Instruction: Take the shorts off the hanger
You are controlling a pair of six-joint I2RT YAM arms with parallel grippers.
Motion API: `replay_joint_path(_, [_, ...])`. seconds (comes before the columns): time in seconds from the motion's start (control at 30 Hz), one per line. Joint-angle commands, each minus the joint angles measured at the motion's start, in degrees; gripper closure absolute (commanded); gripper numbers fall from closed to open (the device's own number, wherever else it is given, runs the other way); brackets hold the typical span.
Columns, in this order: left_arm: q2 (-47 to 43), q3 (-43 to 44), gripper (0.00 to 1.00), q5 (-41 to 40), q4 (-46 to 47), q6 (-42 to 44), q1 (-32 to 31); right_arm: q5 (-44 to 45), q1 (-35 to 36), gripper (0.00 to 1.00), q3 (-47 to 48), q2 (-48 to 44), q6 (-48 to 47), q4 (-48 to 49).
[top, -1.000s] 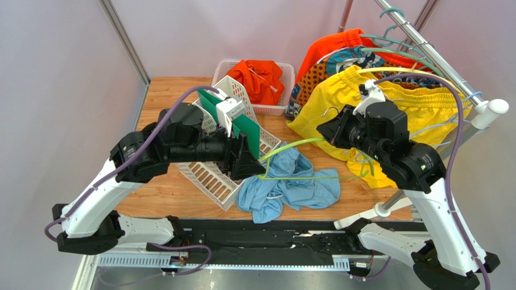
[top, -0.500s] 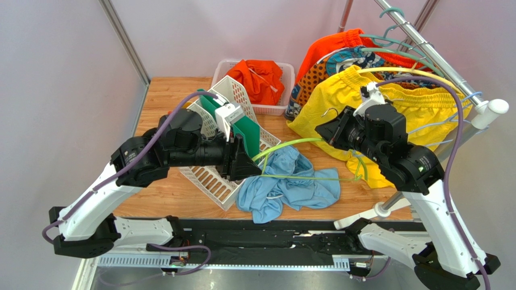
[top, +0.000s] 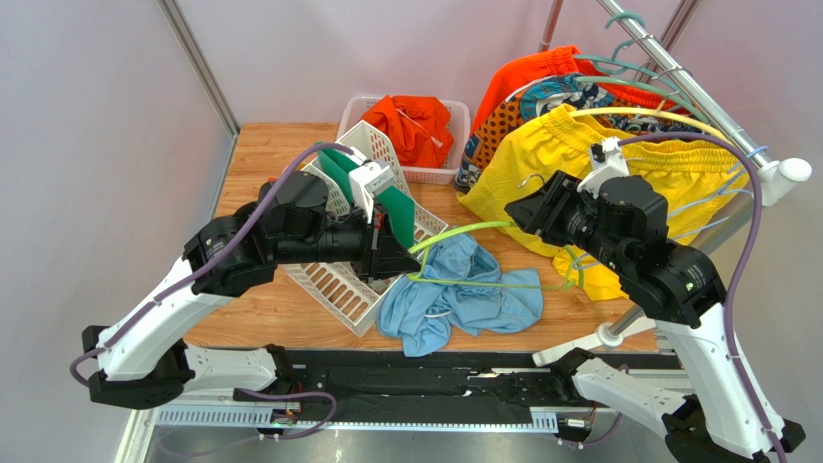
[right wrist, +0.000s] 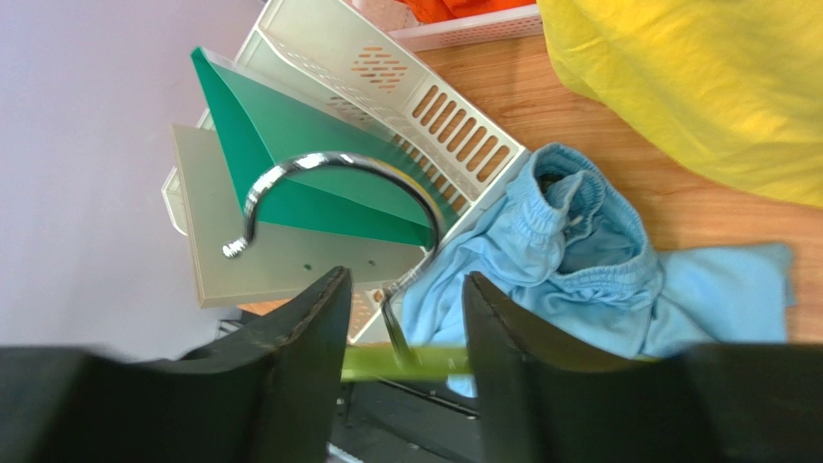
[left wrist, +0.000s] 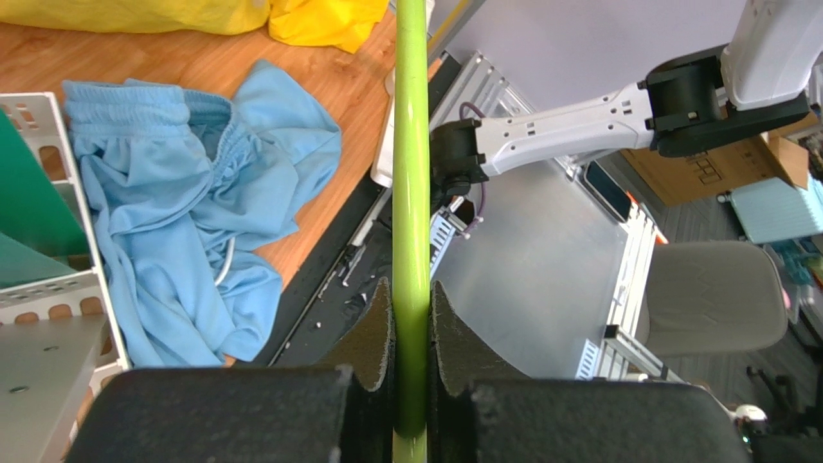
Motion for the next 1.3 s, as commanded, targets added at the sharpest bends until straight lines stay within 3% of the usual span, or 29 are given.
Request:
replay_joint_path(0.0, [-3.3,-0.3,1.00,-2.1,4.4,0.4,0.2,-0.7,-0.1,0.36,2.0,-2.0,0.5,-0.8])
replay_joint_path(0.07, [-3.6,-1.1,1.00,-2.4,4.3,0.3,0.3,-0.8,-0.3,0.23,1.9,-2.7,0.7,-1.4])
replay_joint_path(0.27, [-4.8,-2.0,1.00,-3.3,5.7,0.2,0.8,-1.1,-0.2,0.03,3.9,-4.9,1.6,-3.9])
replay_joint_path(0.57, [-1.6,1.6,1.00,-3.0,6.4,2.2,1.7,0.4,-0.2,0.02,10.5,-7.0,3.0,-6.0])
replay_joint_path(0.8, [4.0,8.2,1.00,2.1,8.6,5.9,2.5,-1.1,-0.2,0.35,9.5,-10.5,1.5,-3.6])
replay_joint_path(0.9, [8.5,12.3,1.00,3.6,8.8,7.2,2.5,-0.3,-0.1,0.63,10.4,-11.2,1.9,-3.4])
replay_joint_path(1.0, [12.5,14.9,1.00,5.3,11.0,7.5,2.5,-1.0,-0.1,0.81,10.8,-11.1,2.3,-2.5])
replay_joint_path(1.03, [13.5,15.6,1.00,5.7,11.7,7.5,2.5,-0.9,-0.1,0.93,11.0,-11.1,2.6,-2.2])
replay_joint_path(1.07, [15.5,16.4,1.00,6.3,12.4,7.4,2.5,-1.0,-0.2,0.98,11.1,-11.0,2.8,-2.0])
replay_joint_path(1.27, [25.3,26.9,1.00,8.8,14.4,8.8,2.6,4.2,-0.2,1.00,11.3,-11.9,4.4,-3.5])
